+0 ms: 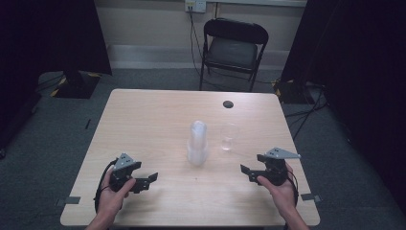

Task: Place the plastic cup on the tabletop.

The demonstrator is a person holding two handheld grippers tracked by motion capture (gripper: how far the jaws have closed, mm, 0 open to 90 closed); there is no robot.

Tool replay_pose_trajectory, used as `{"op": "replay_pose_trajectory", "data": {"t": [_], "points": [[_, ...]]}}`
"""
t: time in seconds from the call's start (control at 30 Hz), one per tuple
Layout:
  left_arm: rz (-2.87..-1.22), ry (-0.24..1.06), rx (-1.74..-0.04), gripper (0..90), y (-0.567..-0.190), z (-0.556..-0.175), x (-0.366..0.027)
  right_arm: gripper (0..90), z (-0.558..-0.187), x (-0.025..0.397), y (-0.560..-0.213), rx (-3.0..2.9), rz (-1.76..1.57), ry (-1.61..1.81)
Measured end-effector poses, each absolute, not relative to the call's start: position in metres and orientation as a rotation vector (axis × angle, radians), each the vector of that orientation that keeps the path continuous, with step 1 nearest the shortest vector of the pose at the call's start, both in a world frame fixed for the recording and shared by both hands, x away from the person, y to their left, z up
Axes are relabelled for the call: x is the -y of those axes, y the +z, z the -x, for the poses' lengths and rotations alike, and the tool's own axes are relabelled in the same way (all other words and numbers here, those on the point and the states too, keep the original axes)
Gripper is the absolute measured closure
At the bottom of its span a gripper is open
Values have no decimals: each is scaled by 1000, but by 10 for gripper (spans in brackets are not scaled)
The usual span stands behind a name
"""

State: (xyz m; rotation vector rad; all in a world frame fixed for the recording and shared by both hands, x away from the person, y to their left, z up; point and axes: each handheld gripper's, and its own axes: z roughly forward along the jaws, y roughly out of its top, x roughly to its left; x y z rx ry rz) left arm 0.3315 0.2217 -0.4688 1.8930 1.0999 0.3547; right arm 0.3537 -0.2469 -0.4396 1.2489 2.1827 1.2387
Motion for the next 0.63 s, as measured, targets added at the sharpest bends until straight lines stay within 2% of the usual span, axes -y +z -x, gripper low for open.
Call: {"op": "replay_pose_trajectory", "data": {"t": [0.37,0.43,0.63], "points": [[-1900,361,-1077,162,-465,-324,-219,150,-324,262,-451,-2180,-1303,1221],[-1912,393,-1087,162,-466,-324,-220,150,-321,265,-458,-2178,-1327,1205],[-1909,373,-1087,162,-468,-324,-220,152,-321,270,-466,-2181,-1352,1148]]}}
